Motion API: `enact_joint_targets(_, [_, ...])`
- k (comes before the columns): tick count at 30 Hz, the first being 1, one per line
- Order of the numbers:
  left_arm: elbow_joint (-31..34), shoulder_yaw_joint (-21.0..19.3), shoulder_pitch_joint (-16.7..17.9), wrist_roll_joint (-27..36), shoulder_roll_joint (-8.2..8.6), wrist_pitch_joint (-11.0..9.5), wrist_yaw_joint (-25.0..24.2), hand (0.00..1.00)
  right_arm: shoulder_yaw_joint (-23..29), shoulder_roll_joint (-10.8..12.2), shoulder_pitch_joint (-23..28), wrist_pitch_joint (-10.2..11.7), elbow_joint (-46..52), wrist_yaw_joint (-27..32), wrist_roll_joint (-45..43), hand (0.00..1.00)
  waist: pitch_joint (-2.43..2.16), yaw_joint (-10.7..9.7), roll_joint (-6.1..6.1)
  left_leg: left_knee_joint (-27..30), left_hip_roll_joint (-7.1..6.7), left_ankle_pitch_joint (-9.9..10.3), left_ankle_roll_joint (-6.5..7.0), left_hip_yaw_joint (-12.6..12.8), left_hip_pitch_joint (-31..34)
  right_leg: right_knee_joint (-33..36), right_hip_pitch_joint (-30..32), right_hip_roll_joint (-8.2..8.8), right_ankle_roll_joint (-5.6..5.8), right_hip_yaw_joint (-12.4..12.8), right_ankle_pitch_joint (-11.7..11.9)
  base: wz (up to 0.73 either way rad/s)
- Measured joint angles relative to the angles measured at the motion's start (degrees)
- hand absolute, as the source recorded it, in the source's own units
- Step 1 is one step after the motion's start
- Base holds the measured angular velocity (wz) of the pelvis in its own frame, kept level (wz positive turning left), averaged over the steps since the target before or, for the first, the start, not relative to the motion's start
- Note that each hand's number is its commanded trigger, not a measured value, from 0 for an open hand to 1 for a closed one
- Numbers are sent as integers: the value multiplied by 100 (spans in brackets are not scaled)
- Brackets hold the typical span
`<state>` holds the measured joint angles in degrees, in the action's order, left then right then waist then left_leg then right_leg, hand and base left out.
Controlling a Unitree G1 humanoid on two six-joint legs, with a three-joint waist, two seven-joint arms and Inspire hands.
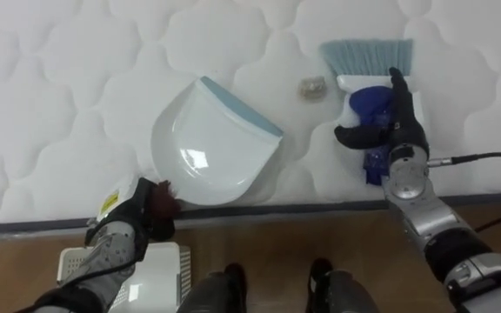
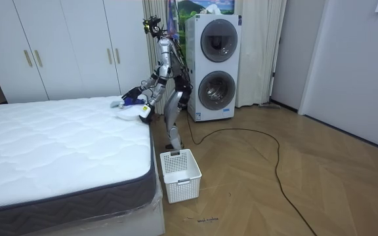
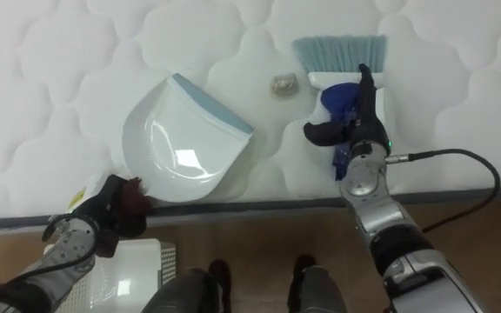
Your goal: Clean bed
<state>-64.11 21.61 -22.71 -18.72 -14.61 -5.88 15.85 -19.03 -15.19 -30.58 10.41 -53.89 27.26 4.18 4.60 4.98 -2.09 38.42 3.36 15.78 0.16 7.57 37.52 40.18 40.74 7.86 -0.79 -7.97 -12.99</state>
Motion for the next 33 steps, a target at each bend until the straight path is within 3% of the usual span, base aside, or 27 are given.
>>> enact_joint_targets(11, [0, 47, -25, 4, -1, 61, -5, 100, -222, -75, 15, 4, -470, 8, -282, 0, -9, -40, 25, 20, -12, -1, 1, -5, -13, 48, -5, 8, 5, 13, -4, 0])
enact_joint_targets(13, [0, 47, -28, 5, -2, 60, -3, 100, -222, -74, 15, 3, -594, 23, -319, 6, -11, -39, 46, 30, -12, 0, 1, -7, -7, 49, -5, 7, 5, 14, -4, 0])
enact_joint_targets(14, [-1, 46, -31, 4, -4, 60, -3, 100, -222, -74, 16, -5, -625, 23, -324, 25, -13, -39, 54, 34, -11, 0, 1, -7, -5, 49, -5, 6, 4, 14, -4, 0])
enact_joint_targets(16, [-4, 45, -36, 4, -16, 56, 7, 100, -222, -75, 33, -51, -683, 29, -354, 76, -11, -39, 77, 46, -10, 0, 1, -16, 12, 42, -6, 4, 5, 7, -4, 0])
enact_joint_targets(18, [-6, 46, -36, 4, -16, 55, 17, 100, -221, -77, 54, -51, -711, 78, -411, 100, -13, -49, 85, 60, -12, 0, 1, -29, 22, 46, -6, 5, 5, 0, -4, 0])
enact_joint_targets(25, [-3, 43, -36, 45, -46, 58, 45, 100, -213, -314, 114, -48, -798, 259, -448, 100, -16, -153, 84, 91, -10, -1, 0, -140, 77, -1, -42, -25, 9, -70, -6, 5])
enact_joint_targets(33, [-10, 78, -11, 68, -45, 85, 15, 100, -210, -338, 287, -60, -882, 254, -448, 100, -26, -154, 85, 87, 3, -1, -1, -164, -6, -61, -143, -60, 26, -68, 7, 0])
